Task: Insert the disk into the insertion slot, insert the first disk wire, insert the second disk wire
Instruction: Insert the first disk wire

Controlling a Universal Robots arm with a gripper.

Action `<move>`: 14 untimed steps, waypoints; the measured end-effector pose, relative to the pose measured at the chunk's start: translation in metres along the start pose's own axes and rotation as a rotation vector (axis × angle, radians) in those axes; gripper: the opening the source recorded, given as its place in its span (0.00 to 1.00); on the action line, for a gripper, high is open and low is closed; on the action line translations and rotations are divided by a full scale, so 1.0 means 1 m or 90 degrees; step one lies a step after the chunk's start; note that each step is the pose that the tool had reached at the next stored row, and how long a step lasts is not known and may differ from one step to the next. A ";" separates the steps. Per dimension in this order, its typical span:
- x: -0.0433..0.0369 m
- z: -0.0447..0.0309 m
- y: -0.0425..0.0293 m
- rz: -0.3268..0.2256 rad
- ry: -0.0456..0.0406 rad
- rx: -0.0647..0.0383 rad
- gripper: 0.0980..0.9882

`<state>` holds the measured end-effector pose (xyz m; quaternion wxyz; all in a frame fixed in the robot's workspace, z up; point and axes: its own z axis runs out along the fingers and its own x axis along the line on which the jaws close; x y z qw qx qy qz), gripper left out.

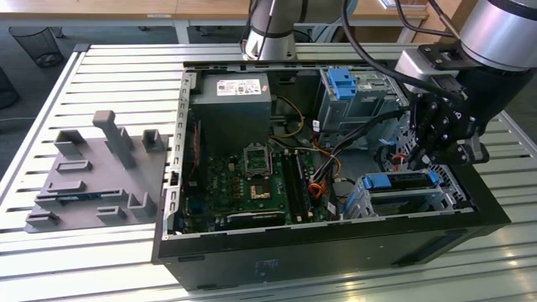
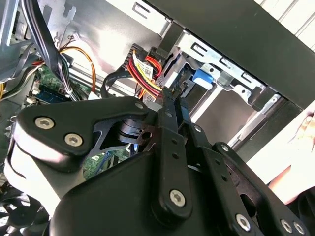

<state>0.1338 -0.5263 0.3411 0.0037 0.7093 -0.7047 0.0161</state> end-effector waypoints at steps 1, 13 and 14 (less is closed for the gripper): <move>0.0000 0.0003 0.0001 0.000 0.0000 0.000 0.08; 0.0043 0.0055 0.0028 0.000 0.0002 0.011 0.08; 0.0046 0.0057 0.0029 0.000 0.0001 0.011 0.08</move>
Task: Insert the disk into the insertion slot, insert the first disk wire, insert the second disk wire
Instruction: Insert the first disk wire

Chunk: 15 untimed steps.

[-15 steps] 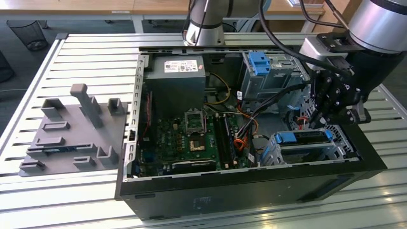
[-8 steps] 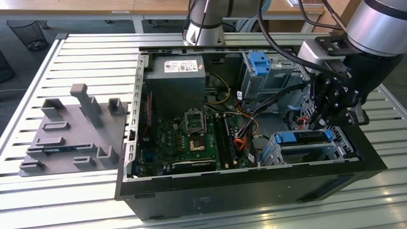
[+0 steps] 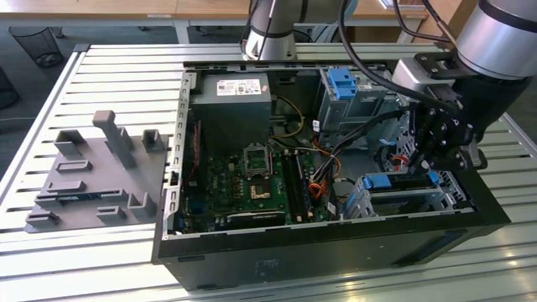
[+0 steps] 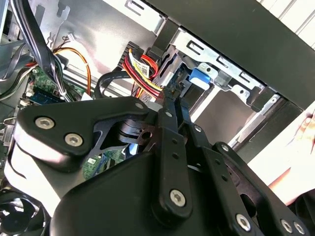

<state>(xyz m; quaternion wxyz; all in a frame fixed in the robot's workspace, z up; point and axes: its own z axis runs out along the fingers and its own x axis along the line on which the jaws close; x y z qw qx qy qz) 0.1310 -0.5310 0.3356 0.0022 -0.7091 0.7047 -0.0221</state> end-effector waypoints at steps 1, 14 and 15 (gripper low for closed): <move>0.0002 0.0002 0.0001 0.000 0.0000 0.000 0.08; 0.0025 0.0026 0.0002 0.002 0.0002 0.001 0.08; 0.0025 0.0028 0.0002 0.002 0.0002 0.001 0.08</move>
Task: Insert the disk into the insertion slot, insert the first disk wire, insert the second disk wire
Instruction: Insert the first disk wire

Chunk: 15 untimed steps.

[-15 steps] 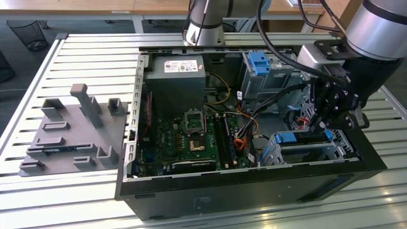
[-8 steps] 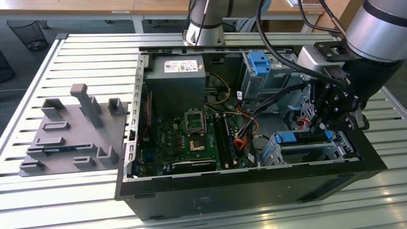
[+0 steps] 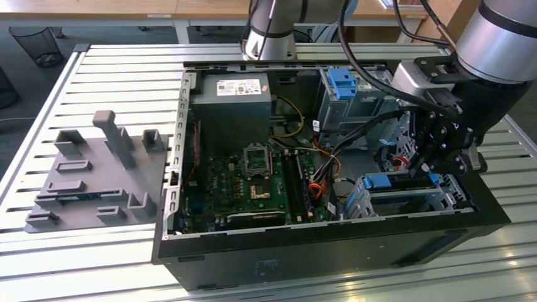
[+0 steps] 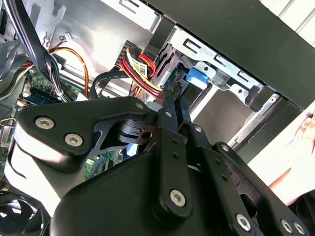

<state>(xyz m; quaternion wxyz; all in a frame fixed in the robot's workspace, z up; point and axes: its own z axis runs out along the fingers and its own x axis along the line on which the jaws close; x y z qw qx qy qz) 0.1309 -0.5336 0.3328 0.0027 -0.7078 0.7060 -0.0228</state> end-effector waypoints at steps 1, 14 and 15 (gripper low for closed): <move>0.0000 0.0002 0.0000 0.000 0.0000 0.000 0.08; -0.0001 0.0043 0.0004 0.005 0.0001 0.000 0.08; -0.0002 0.0047 0.0004 0.005 0.0001 0.000 0.08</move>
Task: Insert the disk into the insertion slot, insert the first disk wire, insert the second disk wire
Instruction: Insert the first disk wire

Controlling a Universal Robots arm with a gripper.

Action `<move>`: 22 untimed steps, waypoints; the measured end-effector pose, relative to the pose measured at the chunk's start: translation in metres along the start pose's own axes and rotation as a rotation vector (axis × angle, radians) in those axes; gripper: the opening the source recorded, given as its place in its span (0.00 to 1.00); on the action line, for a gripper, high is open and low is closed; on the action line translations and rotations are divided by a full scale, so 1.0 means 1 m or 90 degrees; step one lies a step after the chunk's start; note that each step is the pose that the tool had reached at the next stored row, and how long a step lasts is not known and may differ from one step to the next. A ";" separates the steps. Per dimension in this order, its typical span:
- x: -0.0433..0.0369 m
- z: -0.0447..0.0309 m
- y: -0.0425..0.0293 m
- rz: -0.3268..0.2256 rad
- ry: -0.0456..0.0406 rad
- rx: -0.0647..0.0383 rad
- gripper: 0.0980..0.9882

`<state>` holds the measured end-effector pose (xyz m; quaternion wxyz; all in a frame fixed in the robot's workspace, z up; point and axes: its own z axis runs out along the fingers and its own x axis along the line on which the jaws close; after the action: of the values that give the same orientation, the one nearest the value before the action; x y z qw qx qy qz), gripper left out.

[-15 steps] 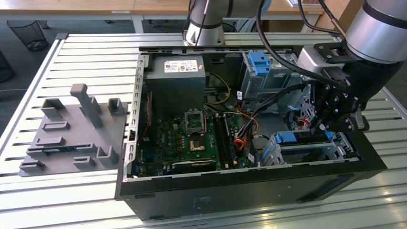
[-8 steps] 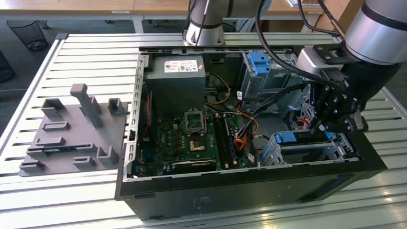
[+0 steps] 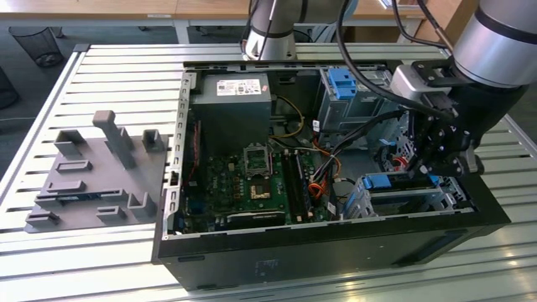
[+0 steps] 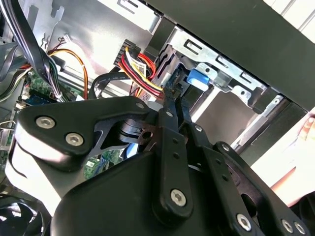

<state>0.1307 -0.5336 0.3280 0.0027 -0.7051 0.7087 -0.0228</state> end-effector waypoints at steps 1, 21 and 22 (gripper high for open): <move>0.0000 0.0005 0.0000 0.000 0.0000 0.000 0.08; 0.0002 -0.0079 -0.0003 0.000 -0.0003 -0.001 0.15; 0.0003 -0.0084 -0.0003 0.000 -0.0001 -0.001 0.15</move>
<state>0.1307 -0.5336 0.3364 0.0024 -0.7051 0.7087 -0.0224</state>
